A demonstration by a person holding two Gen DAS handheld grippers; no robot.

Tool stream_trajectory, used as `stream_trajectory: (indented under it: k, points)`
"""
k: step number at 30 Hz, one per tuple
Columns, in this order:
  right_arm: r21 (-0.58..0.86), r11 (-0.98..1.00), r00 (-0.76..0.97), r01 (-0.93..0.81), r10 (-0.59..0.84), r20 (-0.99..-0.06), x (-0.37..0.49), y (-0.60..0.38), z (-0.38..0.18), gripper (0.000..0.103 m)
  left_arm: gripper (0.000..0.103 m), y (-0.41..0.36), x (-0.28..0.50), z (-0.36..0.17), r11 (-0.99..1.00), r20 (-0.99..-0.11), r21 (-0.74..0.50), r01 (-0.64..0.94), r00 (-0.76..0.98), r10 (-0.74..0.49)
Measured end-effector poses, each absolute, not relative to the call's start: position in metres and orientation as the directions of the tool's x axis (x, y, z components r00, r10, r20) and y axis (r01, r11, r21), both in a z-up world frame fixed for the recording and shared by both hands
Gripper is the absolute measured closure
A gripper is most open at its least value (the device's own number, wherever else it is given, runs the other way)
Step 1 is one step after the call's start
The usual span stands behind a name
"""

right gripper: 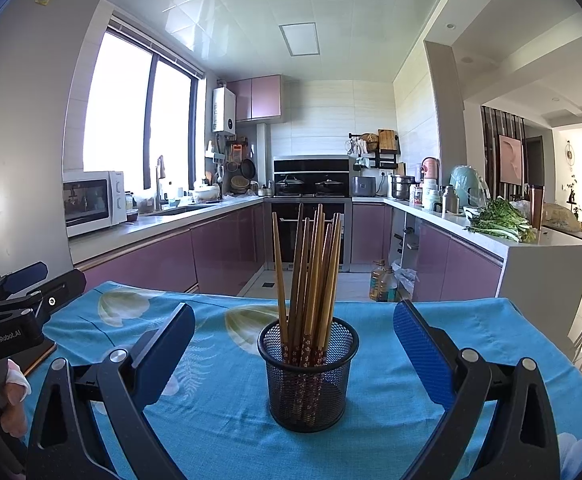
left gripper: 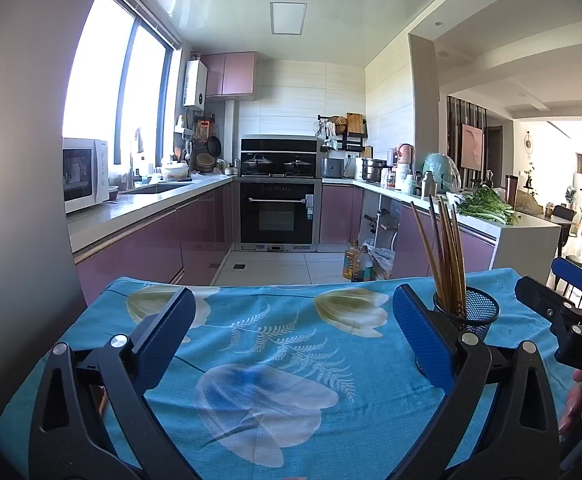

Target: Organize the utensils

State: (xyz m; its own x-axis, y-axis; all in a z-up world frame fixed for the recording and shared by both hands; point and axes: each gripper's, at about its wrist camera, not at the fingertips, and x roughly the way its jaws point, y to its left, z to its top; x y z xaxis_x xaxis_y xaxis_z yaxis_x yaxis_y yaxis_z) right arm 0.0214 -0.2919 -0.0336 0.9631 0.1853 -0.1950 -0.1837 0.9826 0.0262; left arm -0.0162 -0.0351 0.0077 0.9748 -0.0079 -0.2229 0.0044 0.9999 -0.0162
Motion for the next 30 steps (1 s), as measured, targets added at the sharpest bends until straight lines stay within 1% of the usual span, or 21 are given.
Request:
stream_trajectory:
  k: [30]
  points:
    - [0.033, 0.983, 0.965, -0.179, 0.182, -0.191, 0.0214, -0.292, -0.0344, 0.007, 0.006, -0.0359, -0.0159, 0.0078, 1.0, -0.224, -0.018, 0.006, 0.975, -0.01]
